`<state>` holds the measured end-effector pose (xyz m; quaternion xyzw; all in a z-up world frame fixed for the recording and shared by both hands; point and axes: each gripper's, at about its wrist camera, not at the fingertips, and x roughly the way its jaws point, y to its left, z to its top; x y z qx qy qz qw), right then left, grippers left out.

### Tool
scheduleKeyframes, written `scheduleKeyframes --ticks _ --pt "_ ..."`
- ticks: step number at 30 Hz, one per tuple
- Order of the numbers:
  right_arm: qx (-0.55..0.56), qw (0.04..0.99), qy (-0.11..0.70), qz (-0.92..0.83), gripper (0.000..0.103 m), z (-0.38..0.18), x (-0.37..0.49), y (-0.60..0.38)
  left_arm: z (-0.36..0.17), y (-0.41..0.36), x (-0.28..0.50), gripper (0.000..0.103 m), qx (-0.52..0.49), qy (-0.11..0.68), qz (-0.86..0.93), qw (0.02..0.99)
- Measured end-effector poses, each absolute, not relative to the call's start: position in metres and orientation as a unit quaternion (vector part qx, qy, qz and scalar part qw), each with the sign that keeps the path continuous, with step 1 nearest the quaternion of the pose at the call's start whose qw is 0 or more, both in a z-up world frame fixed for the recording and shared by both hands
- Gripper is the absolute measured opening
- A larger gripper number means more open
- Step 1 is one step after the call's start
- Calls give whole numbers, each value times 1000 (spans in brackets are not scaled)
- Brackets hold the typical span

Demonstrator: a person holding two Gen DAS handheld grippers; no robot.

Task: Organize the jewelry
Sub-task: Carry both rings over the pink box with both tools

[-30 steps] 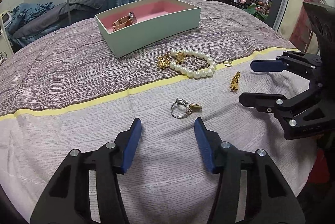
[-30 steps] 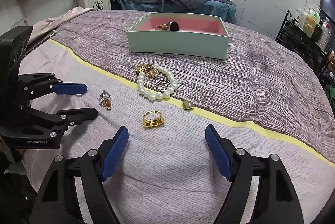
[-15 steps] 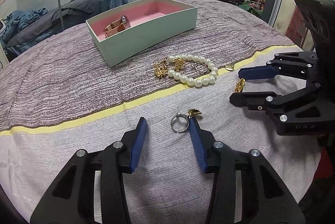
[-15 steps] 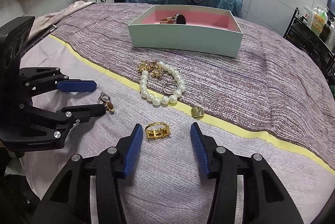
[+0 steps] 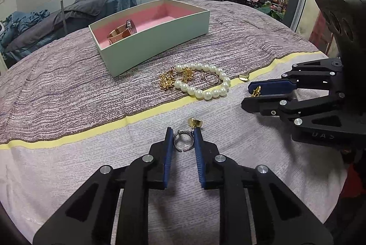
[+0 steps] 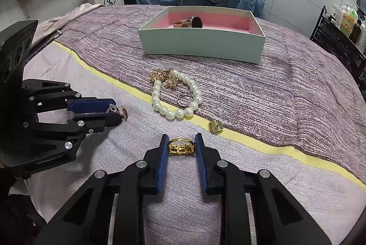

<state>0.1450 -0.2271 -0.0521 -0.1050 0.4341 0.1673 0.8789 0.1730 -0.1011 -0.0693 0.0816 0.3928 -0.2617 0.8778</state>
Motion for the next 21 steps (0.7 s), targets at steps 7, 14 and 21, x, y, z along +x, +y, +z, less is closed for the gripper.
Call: scheduleKeyframes --ticks 7,14,21 --pt "-95 882 431 166 23 -49 142 -231 -66 -92 168 19 66 393 -264 879" --pt "-77 882 432 172 23 -42 134 -238 -55 -81 163 19 49 388 -269 880" --pt "-67 881 432 183 23 -31 131 -242 -44 -73 163 19 38 381 -276 882"
